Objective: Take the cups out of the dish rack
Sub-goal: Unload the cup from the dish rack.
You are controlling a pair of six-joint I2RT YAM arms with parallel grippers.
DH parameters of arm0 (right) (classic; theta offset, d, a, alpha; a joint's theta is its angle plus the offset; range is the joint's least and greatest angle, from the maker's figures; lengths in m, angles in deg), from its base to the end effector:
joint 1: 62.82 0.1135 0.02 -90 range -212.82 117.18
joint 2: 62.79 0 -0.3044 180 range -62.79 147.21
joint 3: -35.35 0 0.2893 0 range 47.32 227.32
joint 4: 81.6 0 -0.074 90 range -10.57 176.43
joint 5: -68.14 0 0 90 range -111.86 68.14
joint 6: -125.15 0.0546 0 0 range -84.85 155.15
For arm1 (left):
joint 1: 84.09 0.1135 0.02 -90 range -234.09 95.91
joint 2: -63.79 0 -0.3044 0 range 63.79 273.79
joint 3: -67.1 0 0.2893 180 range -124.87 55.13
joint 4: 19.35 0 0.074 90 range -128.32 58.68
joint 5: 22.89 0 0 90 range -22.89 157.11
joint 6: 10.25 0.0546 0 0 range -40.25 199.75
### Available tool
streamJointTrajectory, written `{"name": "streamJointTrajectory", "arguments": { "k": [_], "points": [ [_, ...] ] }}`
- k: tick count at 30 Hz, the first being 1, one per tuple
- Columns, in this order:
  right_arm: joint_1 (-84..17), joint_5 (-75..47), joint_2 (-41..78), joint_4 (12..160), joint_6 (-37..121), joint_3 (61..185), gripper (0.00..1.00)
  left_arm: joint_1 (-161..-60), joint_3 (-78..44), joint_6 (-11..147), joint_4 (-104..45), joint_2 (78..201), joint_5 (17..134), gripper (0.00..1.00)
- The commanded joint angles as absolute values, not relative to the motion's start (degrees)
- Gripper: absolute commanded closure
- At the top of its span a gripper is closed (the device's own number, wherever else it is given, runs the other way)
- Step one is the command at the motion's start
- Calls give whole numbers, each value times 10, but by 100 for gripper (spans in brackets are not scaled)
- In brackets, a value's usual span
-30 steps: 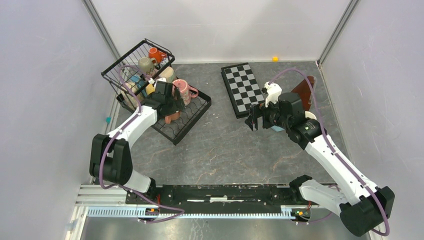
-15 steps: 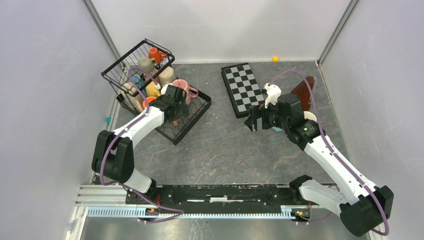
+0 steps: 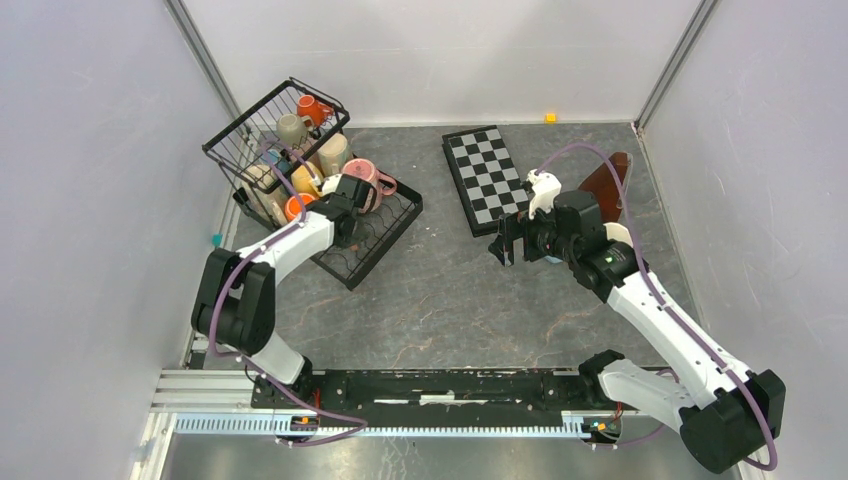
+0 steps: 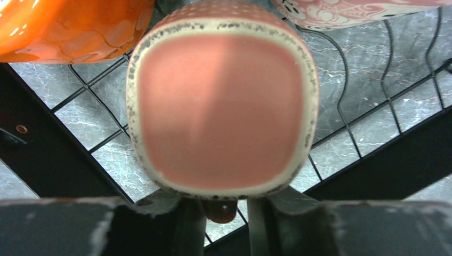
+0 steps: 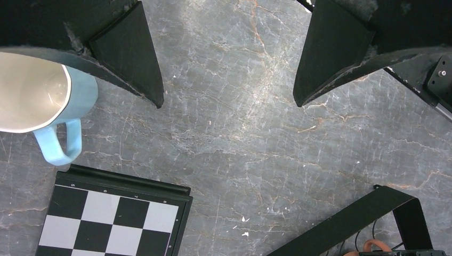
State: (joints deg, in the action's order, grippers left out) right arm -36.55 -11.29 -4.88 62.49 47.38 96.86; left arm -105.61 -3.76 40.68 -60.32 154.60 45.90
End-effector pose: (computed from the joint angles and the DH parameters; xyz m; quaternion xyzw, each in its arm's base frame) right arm 0.2242 0.1218 0.3213 -0.1507 0.8602 0.2346 0.4269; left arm 0.3393 -0.1126 0.2100 -0.1908 0.9333 0.0293 0.3029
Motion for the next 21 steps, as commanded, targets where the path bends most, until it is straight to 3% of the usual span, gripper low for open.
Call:
{"name": "streamJointTrajectory", "arguments": {
  "k": [1, 6, 21],
  "points": [
    [-362, -104, -61, 643, 476, 960, 2, -1055, -28, 378, -589, 1555, 436, 68],
    [-362, -106, -63, 643, 475, 957, 2, -1057, -40, 390, -598, 1546, 434, 97],
    [-362, -94, -60, 679, 506, 954, 2, -1080, -102, 466, -674, 1428, 461, 98]
  ]
}}
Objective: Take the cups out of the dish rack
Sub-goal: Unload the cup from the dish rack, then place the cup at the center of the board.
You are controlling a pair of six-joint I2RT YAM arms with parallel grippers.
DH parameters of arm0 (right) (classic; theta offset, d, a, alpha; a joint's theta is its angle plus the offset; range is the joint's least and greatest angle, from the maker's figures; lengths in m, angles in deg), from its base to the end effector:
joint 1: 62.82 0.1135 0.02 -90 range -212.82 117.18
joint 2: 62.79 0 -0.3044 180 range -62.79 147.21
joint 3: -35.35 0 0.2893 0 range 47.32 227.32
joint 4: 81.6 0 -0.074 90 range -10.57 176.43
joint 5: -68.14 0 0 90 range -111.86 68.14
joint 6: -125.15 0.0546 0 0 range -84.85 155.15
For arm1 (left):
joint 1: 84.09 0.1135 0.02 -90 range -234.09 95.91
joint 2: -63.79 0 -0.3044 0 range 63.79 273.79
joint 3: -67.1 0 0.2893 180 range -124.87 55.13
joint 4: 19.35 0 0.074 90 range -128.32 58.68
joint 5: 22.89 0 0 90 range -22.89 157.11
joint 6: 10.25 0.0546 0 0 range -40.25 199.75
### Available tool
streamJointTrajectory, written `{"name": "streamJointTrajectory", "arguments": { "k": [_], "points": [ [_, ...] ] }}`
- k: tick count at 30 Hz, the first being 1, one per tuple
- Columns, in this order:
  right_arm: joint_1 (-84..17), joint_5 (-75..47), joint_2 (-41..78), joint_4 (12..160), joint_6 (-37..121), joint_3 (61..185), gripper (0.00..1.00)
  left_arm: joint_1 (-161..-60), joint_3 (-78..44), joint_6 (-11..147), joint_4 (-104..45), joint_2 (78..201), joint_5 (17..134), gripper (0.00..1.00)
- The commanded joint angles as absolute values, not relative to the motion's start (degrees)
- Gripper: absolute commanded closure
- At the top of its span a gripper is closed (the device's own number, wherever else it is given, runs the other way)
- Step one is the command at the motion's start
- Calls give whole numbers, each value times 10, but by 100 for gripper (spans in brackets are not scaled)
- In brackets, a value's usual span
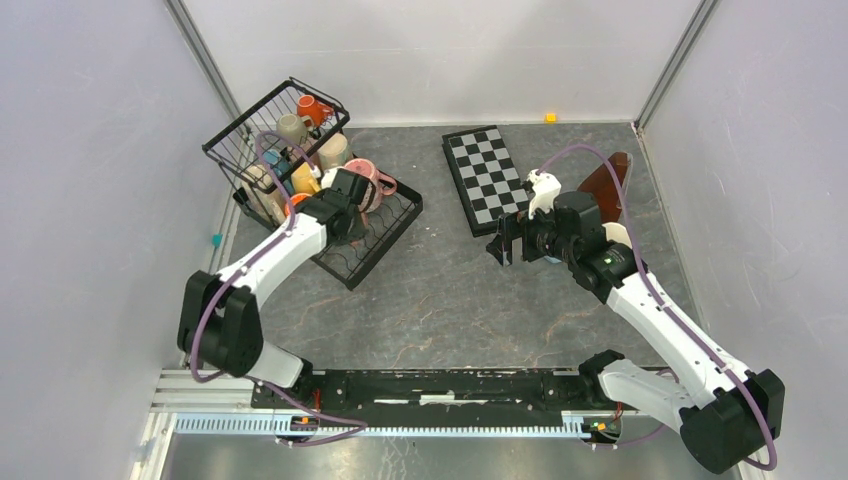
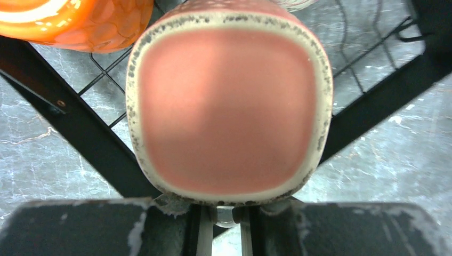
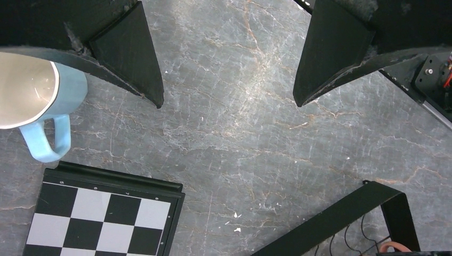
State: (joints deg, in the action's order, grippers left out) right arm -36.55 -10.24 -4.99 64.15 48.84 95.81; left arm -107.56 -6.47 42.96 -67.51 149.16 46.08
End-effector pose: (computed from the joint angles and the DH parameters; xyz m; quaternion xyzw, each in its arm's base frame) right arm 0.2241 0.1229 0.3177 -0.1442 0.8578 0.2489 0.4260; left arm 0.3207 -0.1179 0.2496 -0.1571 0.9377 0.0245 0.3089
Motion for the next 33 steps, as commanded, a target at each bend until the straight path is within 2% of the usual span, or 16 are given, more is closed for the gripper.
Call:
{"name": "streamJointTrajectory", "arguments": {
  "k": [1, 7, 15, 22, 33],
  "points": [
    [-362, -93, -61, 684, 512, 953, 2, -1080, -103, 470, -677, 1420, 466, 98],
    [-362, -57, -66, 756, 574, 934, 2, -1091, -109, 467, -678, 1358, 557, 98],
    [-361, 14, -72, 904, 676, 889, 2, -1139, -111, 386, -619, 1298, 680, 98],
    [-361, 57, -68, 1019, 755, 862, 2, -1172, -58, 289, -455, 1278, 798, 98],
    [-361, 57, -72, 1157, 848, 814, 2, -1230, -10, 210, -289, 1297, 858, 98]
  ]
}}
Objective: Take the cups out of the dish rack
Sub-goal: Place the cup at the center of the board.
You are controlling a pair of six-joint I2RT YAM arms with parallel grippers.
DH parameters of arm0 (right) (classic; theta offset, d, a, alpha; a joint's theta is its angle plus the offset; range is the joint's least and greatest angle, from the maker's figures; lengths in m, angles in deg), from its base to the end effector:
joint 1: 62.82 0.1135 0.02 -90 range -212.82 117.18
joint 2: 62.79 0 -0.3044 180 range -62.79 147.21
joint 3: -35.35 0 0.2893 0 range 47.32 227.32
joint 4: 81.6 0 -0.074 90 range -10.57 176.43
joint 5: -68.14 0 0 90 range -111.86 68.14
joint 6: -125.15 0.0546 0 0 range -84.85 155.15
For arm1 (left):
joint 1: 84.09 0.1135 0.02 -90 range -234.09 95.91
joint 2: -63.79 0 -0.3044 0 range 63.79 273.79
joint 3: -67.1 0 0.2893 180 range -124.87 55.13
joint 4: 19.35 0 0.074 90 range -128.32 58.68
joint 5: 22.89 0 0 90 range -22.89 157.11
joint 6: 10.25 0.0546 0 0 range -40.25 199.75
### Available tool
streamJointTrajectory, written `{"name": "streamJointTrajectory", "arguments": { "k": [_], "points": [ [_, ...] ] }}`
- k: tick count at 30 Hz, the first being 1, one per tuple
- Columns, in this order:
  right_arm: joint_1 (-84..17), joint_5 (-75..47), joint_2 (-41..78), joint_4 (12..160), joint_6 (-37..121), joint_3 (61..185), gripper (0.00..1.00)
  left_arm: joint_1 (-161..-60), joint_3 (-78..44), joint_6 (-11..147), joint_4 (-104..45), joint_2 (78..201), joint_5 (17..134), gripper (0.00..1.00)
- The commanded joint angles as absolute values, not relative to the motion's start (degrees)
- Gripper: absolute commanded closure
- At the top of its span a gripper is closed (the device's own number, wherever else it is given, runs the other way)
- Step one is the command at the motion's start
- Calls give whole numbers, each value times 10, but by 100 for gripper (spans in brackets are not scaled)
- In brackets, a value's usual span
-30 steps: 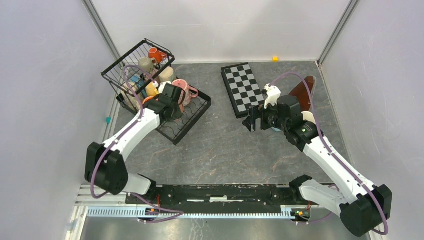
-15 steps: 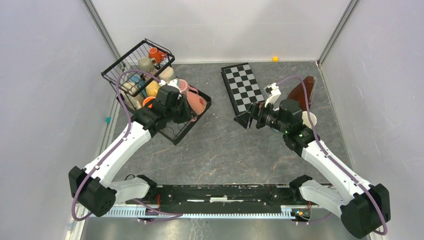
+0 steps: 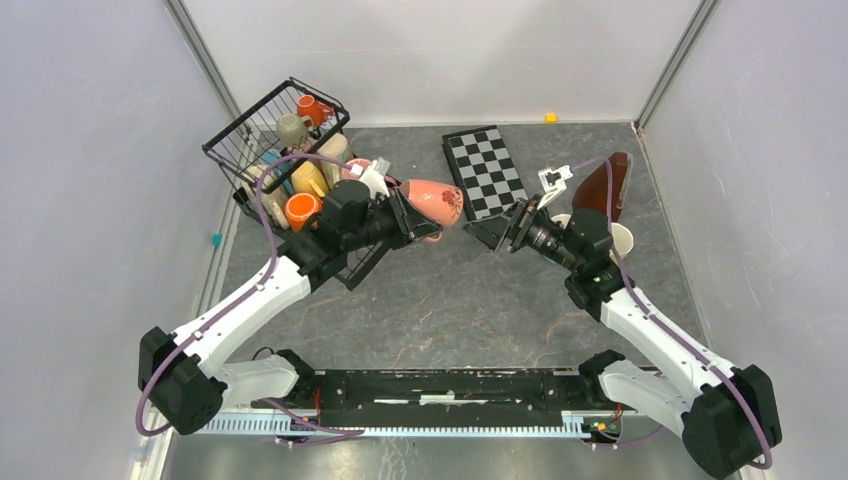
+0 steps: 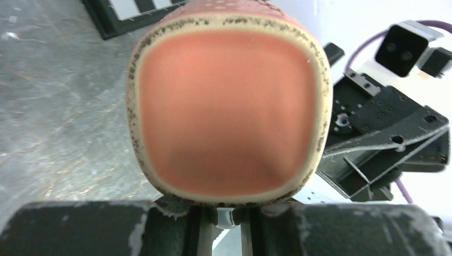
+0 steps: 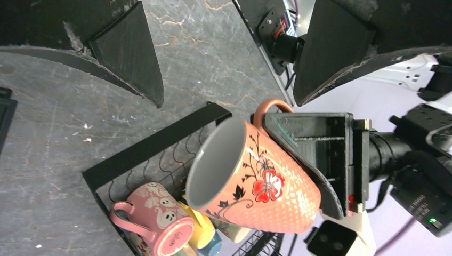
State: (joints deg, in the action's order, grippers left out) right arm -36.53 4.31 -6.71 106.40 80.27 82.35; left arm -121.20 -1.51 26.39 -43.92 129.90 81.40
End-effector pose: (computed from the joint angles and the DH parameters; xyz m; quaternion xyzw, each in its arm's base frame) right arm 0.2214 0.1362 0.3181 -0.0427 0.7118 0.5294 0.4597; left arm 0.2338 -0.1938 0.3568 -0.0475 0.8245 -0.4662 0.3171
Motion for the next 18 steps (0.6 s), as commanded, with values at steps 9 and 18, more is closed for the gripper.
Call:
{"name": "streamJointTrajectory", "arguments": {
  "k": [9, 18],
  "points": [
    [-361, 86, -52, 1206, 869, 832, 14, -1268, 14, 188, -221, 1309, 877, 98],
    [-361, 109, -40, 1292, 934, 811, 34, -1280, 36, 164, -152, 1320, 898, 98]
  ]
}}
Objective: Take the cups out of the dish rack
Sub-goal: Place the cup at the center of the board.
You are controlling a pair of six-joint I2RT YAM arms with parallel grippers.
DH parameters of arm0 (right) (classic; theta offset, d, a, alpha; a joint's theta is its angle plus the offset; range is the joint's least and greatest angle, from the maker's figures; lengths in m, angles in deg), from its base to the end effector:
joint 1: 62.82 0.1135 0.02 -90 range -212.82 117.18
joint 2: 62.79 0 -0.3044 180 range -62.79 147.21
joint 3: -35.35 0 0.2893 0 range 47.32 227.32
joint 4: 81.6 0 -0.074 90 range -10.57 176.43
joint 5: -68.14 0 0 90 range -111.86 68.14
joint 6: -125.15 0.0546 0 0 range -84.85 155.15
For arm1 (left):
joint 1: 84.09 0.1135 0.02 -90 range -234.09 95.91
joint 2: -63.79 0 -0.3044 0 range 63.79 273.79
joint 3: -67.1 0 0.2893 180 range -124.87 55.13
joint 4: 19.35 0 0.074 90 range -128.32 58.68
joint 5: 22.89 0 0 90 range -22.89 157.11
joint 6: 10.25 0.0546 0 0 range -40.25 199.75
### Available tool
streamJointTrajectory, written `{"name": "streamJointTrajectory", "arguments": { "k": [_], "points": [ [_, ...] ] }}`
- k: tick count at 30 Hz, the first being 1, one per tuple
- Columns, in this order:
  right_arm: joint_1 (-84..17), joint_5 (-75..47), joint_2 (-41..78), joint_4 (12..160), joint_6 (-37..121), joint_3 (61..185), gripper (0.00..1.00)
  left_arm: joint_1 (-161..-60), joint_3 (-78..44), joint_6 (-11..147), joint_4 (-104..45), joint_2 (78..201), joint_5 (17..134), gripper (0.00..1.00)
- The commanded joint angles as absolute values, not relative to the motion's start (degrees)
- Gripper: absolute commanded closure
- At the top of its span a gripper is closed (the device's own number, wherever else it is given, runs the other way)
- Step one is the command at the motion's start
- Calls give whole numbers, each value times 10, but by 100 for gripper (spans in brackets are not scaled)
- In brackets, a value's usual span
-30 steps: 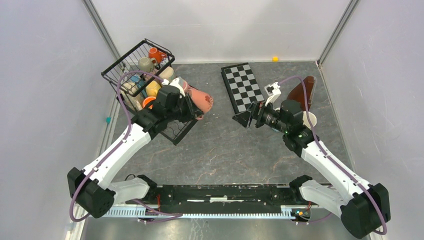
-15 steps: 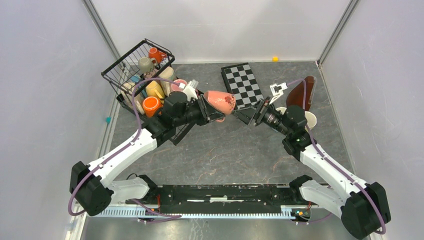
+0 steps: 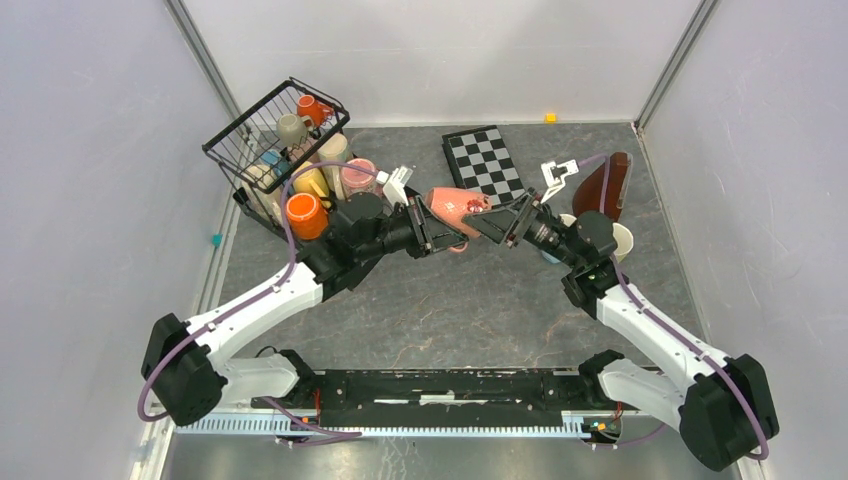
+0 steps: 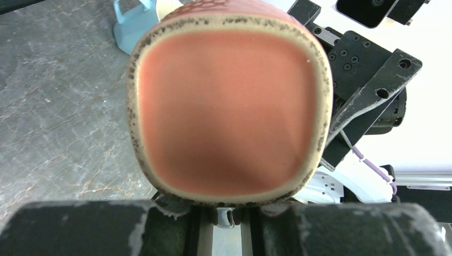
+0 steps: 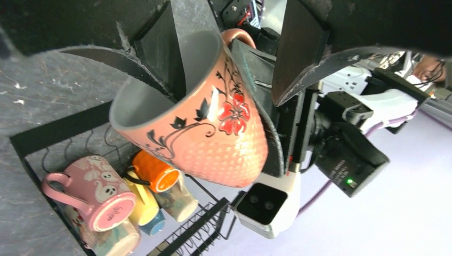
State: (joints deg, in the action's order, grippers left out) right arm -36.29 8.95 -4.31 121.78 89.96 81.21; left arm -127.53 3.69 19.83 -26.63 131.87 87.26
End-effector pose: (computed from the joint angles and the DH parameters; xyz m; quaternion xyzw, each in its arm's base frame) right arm 0.2219 0.1420 0.3324 -0.0482 0.6461 0.6124 0.4529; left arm 0.2174 -0.2318 0.3464 -0.0006 0.7728 -0.5707 0.2778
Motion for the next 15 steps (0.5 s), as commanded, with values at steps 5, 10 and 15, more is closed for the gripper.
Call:
{"name": "streamJointTrajectory", "arguments": {
  "k": [5, 10, 15],
  "points": [
    [-361, 116, -32, 1327, 962, 806, 50, -1283, 47, 151, -126, 1327, 905, 98],
    [-361, 115, -30, 1326, 965, 809, 86, -1283, 53, 145, -120, 1328, 909, 98],
    [-361, 109, -32, 1317, 954, 818, 100, -1283, 60, 132, -122, 1334, 914, 69]
  ]
}}
